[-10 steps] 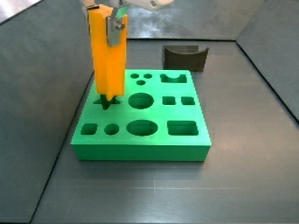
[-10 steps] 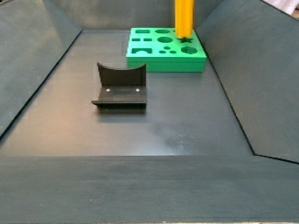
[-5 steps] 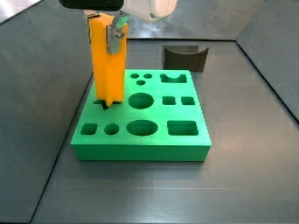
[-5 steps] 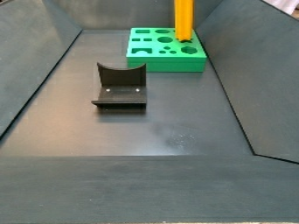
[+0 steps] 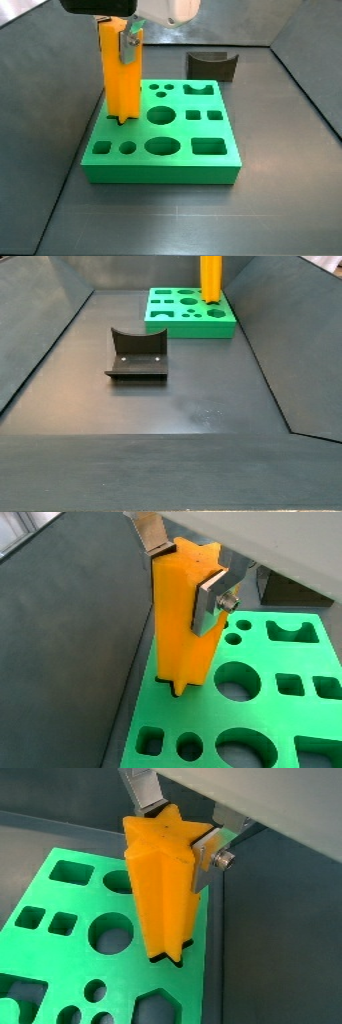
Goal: Pick up the star object. Move up. Place the star object on the fixture. Regrasp the star object. Move to above the board. Insert the star object.
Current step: Insert the star object.
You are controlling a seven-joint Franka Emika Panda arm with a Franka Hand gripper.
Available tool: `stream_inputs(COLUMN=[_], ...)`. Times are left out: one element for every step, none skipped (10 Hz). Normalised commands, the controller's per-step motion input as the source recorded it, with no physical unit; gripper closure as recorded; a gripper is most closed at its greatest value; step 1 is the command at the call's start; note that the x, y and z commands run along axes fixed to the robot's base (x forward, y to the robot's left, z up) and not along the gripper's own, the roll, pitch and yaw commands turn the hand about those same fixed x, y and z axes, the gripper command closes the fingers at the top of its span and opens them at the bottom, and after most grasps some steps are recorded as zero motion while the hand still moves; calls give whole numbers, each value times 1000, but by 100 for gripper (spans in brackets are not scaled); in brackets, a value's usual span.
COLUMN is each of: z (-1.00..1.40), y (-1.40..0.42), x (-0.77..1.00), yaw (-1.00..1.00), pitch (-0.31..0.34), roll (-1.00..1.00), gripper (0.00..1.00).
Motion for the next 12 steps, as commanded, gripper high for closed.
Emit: stream_inputs(z=[0,0,0,-9,-26,-40,-51,-71,-80,-86,-91,-106], y=[0,0,0,0,0,0,0,0,0,0,0,0], x=[-57,-43,-51,-54,-49,-46,-40,-43,-31,-34,-17,-3], yaw=[0,0,0,0,0,0,0,0,0,0,0,0], pitch=[0,0,0,0,0,0,0,-4,-7,-11,-13,-14], roll=[0,0,0,0,0,0,0,-1,-7,-40,-53,-66], gripper=[100,100,100,100,100,100,100,100,100,100,100,100])
